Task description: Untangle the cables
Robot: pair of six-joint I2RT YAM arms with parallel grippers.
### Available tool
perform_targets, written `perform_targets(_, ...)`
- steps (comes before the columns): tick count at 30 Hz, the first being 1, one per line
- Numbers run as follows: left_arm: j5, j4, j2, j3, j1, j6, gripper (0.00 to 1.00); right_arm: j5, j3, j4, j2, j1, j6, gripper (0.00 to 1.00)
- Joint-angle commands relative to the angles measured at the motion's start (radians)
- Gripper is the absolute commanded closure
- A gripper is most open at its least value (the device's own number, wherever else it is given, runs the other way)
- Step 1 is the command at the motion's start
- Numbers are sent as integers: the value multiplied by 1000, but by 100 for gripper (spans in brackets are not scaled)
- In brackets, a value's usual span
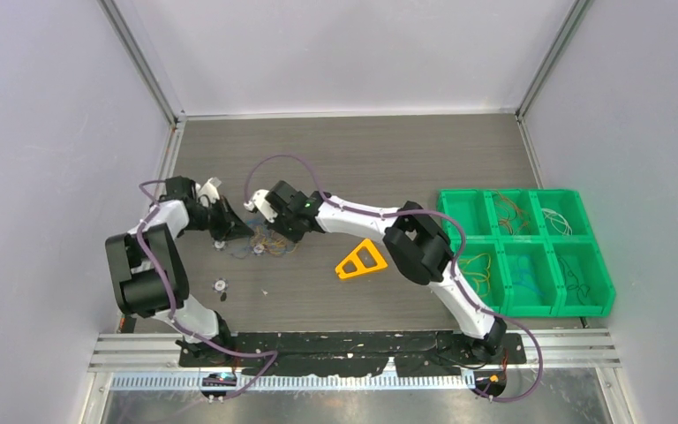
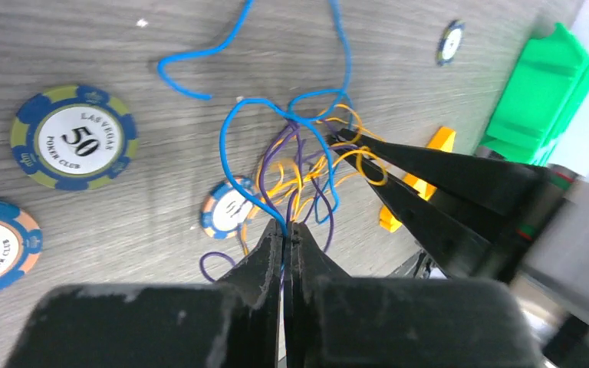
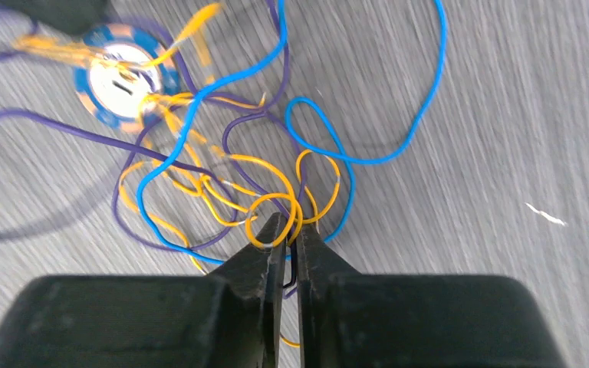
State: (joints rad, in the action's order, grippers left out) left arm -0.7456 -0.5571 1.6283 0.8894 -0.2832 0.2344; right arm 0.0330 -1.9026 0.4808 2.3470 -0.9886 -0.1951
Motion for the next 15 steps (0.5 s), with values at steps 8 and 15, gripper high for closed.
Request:
perform_targets(8,-155,-159,-404,252,-30,-116,100,-167,307,71,-225,186,-225,94)
perform_targets(15,-163,-166,-512,474,-37,-85,100,-171,411,66,-268,320,-282,92)
